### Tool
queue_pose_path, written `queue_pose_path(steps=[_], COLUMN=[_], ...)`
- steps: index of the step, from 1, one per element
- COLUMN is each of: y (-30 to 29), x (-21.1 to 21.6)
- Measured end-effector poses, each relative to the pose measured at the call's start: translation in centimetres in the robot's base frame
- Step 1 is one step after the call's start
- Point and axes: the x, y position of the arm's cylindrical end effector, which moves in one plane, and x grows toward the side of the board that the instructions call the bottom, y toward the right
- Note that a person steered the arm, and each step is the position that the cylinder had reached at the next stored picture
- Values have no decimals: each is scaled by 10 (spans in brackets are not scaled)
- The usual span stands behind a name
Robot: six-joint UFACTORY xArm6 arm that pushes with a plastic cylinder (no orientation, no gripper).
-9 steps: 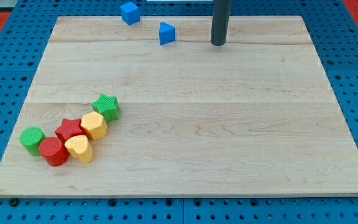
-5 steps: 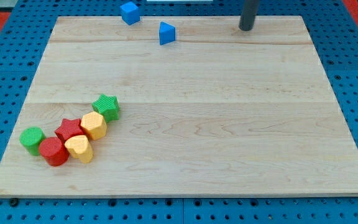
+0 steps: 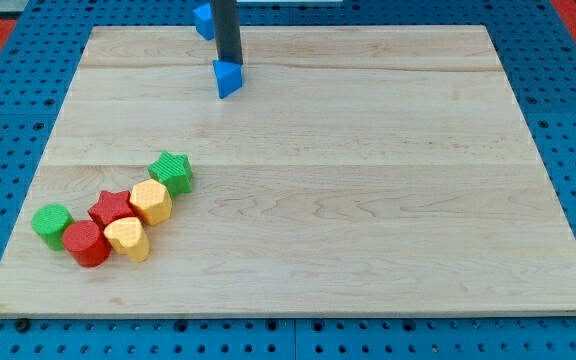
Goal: Move the blue triangle diagonally to the top right of the green circle
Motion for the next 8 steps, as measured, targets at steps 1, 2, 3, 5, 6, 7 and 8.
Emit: queue_pose_path(steps=[1, 2, 3, 5, 6, 7, 8], y=[-11, 10, 27, -16, -13, -29, -60], x=[20, 22, 34, 69, 42, 39, 89])
